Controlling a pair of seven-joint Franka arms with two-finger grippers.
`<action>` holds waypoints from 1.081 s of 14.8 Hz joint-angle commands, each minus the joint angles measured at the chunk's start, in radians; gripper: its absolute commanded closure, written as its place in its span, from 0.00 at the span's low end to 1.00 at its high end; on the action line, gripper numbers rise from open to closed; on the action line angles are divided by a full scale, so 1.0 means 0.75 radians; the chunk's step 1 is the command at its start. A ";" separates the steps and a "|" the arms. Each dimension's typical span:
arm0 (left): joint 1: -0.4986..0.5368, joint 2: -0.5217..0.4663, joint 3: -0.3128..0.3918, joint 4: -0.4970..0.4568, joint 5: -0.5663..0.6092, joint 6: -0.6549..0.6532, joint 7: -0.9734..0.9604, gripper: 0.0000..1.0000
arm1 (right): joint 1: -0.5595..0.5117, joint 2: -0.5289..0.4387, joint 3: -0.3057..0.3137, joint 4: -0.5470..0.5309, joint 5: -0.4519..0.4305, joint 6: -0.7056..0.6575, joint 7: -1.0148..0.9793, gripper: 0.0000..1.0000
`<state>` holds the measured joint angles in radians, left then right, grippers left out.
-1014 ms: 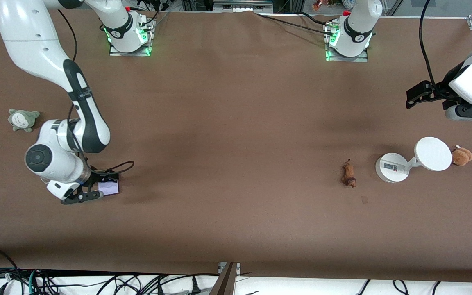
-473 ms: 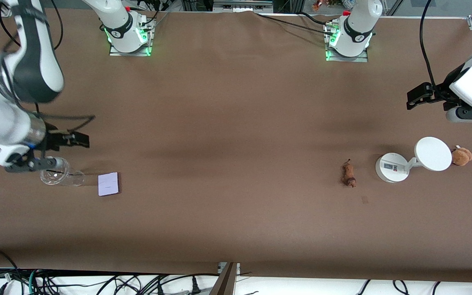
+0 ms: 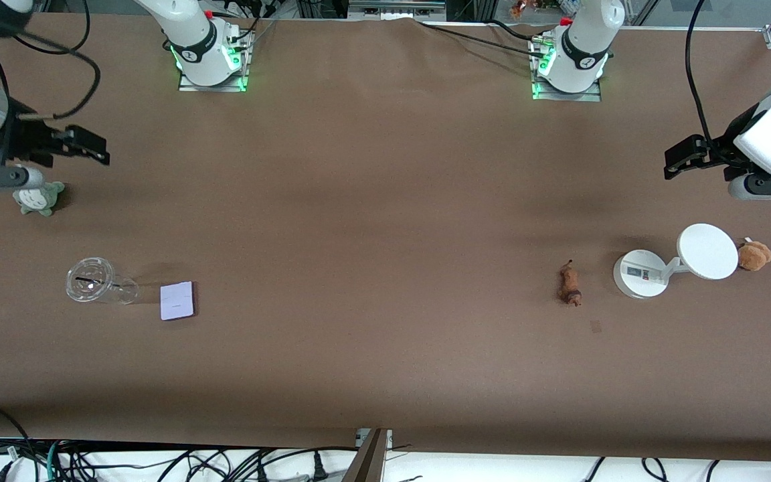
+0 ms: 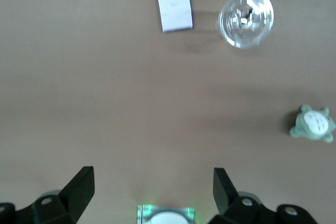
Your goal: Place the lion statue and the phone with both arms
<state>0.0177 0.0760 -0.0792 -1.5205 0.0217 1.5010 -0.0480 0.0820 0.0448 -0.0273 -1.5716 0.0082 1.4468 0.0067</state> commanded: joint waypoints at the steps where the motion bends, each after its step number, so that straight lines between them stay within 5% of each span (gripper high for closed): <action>1: 0.003 0.007 -0.009 0.025 0.032 -0.001 0.005 0.00 | -0.001 0.006 -0.002 -0.013 -0.005 -0.037 0.026 0.00; 16: 0.003 0.009 -0.009 0.025 0.032 0.009 0.005 0.00 | -0.034 0.016 -0.023 -0.009 -0.007 -0.004 0.016 0.00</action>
<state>0.0177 0.0760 -0.0795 -1.5205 0.0218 1.5071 -0.0480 0.0668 0.0628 -0.0547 -1.5826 0.0070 1.4408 0.0086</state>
